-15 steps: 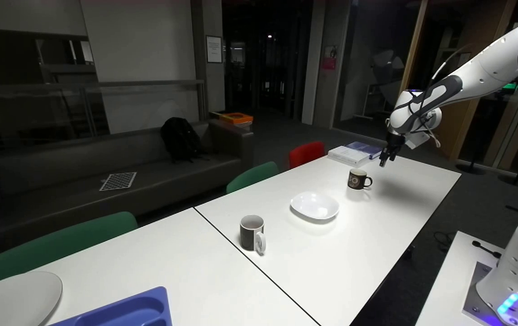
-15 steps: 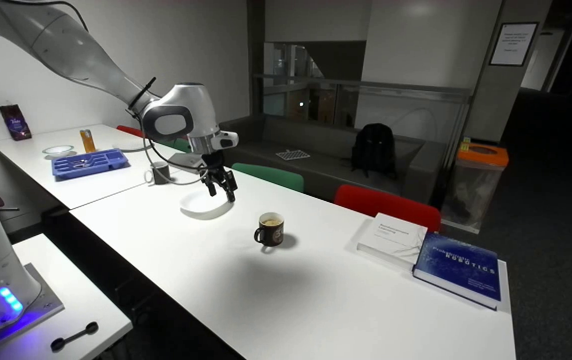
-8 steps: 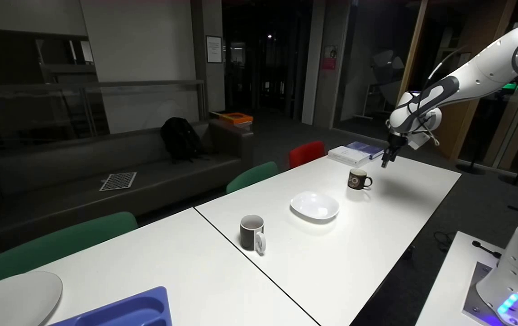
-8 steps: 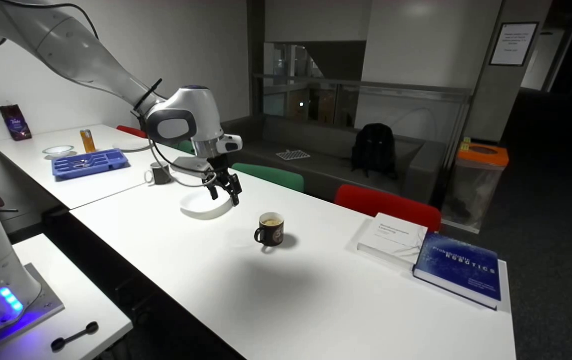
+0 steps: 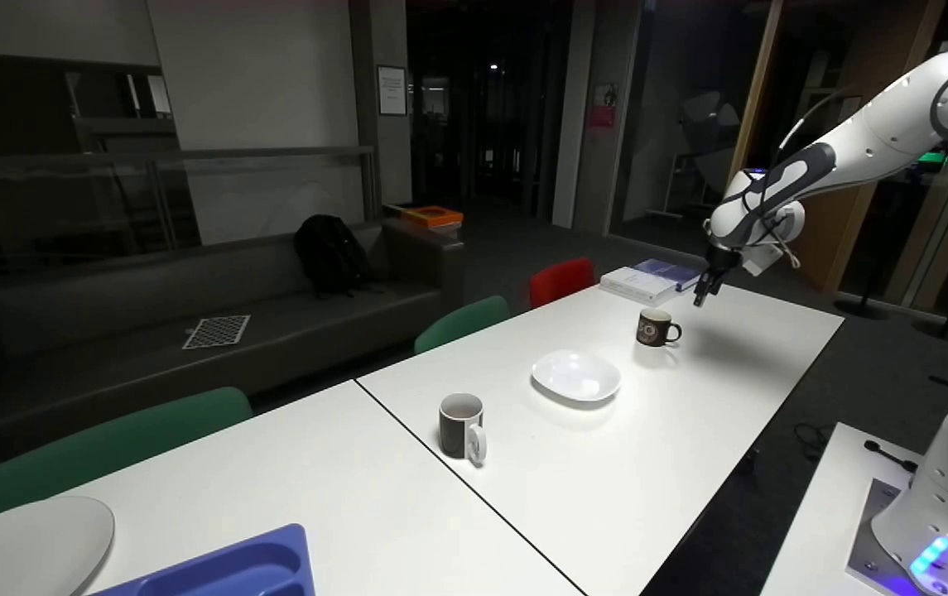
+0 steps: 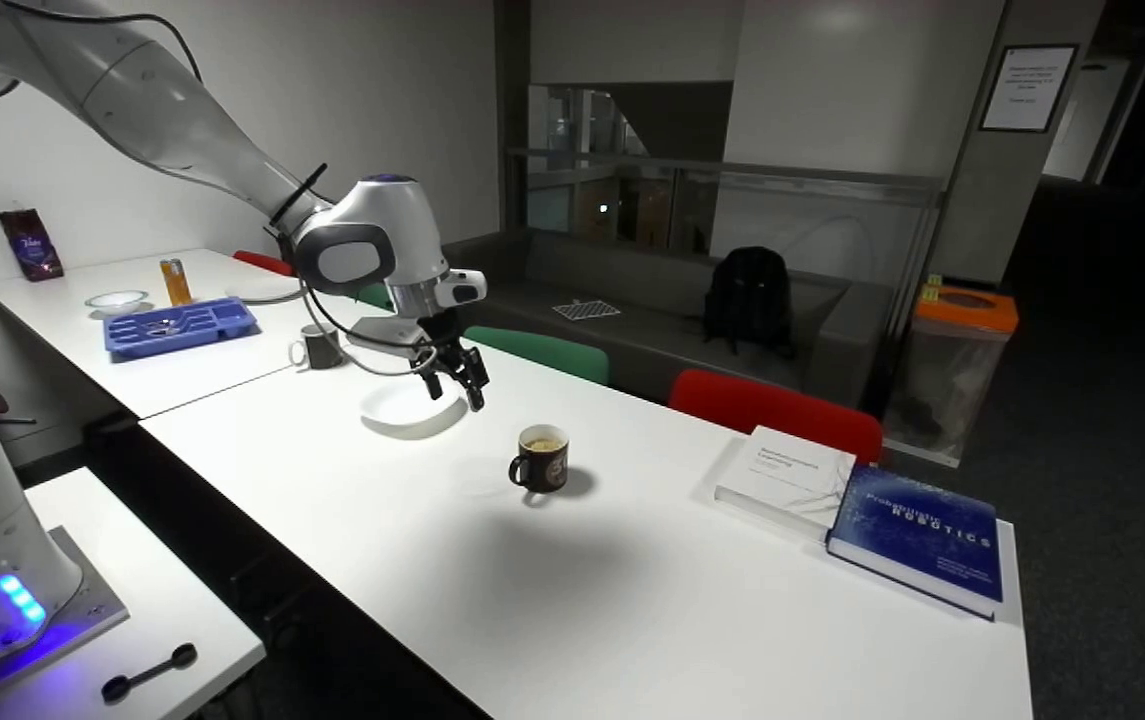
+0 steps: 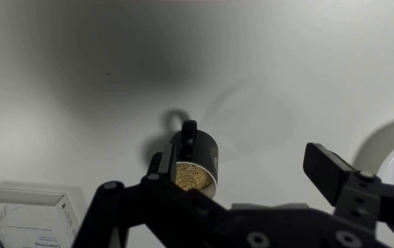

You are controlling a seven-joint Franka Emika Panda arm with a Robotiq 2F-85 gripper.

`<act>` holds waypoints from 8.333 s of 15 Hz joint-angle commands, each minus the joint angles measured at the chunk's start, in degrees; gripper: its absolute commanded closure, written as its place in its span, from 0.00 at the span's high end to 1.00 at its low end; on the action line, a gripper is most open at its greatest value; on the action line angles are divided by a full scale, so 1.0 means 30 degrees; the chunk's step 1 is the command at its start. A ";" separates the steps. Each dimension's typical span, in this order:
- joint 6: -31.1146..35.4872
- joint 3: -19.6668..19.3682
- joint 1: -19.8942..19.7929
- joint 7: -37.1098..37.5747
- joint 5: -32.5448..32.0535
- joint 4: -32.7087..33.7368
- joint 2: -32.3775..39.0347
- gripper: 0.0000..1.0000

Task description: Pour the contents in the black mug on the right onto the white plate

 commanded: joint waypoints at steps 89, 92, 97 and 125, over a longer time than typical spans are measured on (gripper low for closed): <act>-0.0500 0.2343 0.1196 0.3734 -0.6105 0.6613 0.4896 0.05; -0.0692 0.2282 0.2276 0.4435 -0.7750 0.6377 0.4540 0.05; -0.0821 0.3195 0.2535 0.3363 -0.7680 0.5587 0.3479 0.05; -0.0019 0.2188 0.5374 0.8948 -1.4442 0.5310 0.3705 0.05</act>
